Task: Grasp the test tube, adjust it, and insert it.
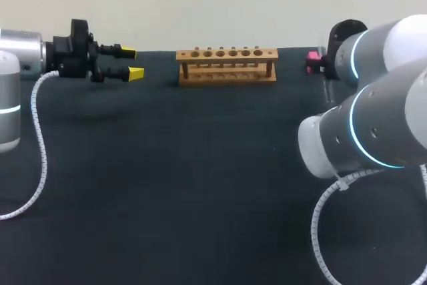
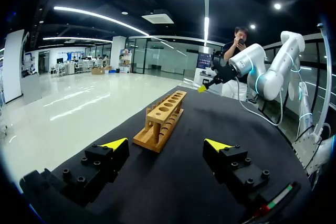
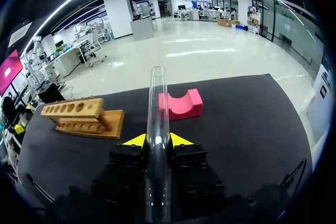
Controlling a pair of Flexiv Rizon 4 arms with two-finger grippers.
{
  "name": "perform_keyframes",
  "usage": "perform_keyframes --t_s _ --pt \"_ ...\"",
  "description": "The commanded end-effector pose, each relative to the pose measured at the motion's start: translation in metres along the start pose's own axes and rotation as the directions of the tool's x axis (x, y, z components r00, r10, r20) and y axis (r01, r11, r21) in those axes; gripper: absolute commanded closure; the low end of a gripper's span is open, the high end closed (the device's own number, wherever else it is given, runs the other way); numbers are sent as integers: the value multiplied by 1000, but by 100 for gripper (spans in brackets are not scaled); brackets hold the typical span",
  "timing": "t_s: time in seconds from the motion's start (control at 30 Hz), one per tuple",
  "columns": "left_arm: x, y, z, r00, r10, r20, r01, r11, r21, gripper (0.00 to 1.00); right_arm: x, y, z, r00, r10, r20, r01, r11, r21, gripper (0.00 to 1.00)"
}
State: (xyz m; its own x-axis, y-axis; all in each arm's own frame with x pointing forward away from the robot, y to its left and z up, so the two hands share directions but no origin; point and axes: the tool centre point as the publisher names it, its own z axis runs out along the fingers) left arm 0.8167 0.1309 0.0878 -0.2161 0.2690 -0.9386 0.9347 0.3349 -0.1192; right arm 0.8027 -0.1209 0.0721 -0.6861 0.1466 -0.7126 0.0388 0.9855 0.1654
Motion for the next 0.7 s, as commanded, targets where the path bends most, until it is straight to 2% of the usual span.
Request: perform_keyframes --t_s 0.03,0.27,0.7 --pt "1 -1 -1 1000 3 4 -3 1000 -2 0 -3 16 -35 1000 9 -7 -8 997 81 100" --pt "1 -1 -1 1000 3 4 -3 1000 -2 0 -4 40 -52 999 23 -24 -23 999 40 100" --pt "1 -1 -1 1000 3 4 -3 1000 -2 0 -4 40 -52 999 23 -24 -23 999 40 100"
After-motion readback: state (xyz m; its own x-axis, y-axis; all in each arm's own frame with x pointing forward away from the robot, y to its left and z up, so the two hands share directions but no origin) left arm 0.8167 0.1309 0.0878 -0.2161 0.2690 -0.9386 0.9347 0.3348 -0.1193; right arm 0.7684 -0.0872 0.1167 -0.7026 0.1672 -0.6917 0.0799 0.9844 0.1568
